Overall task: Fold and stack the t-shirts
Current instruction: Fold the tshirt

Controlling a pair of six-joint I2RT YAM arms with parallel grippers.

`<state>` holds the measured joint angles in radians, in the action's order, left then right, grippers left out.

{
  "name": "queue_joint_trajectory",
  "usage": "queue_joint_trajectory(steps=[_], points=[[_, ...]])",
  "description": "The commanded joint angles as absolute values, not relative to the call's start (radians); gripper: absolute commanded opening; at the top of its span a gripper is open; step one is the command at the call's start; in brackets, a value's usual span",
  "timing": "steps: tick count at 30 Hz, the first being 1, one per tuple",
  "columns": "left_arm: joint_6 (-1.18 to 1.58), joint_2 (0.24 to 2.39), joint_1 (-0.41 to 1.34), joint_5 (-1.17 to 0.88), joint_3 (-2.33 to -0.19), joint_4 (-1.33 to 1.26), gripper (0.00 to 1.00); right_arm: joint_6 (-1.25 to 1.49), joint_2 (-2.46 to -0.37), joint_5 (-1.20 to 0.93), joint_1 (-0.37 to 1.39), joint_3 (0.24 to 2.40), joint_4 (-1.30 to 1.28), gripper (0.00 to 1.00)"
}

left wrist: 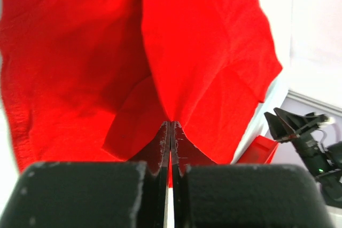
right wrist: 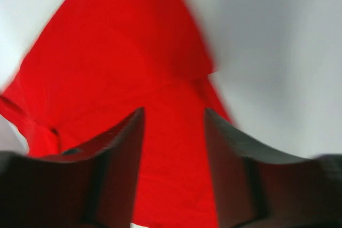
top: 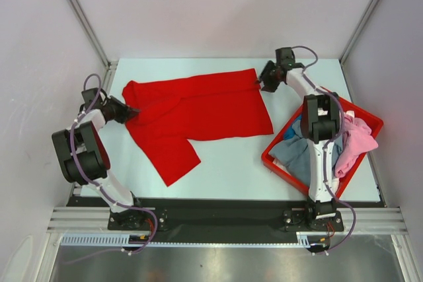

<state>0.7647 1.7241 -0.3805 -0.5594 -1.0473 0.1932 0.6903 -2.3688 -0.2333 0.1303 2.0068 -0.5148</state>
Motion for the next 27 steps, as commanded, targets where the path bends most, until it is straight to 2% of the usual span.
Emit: queue_joint_trajectory(steps=[1, 4, 9, 13, 22, 27], points=[[0.726, 1.729, -0.393, -0.551, -1.040, 0.189, 0.00, 0.526, -2.281, -0.278, 0.256, 2.034, -0.469, 0.57], [0.726, 1.735, -0.391, -0.555, -1.039, 0.184, 0.00, 0.601, -2.348, -0.455, 0.331, 2.049, -0.314, 0.59], [0.727, 1.706, -0.393, -0.563, -1.029, 0.187, 0.00, 0.733, -2.457, -0.529, 0.458, 2.143, -0.148, 0.59], [0.739, 1.648, -0.391, -0.572, -0.968, 0.176, 0.00, 0.899, -2.522, -0.575, 0.515, 2.138, 0.087, 0.58], [0.758, 1.623, -0.393, -0.592, -0.946, 0.147, 0.00, 0.950, -2.597, -0.632, 0.569, 2.112, 0.244, 0.59], [0.773, 1.634, -0.391, -0.592, -0.982, 0.147, 0.00, 0.940, -2.686, -0.620, 0.597, 2.203, 0.267, 0.68]])
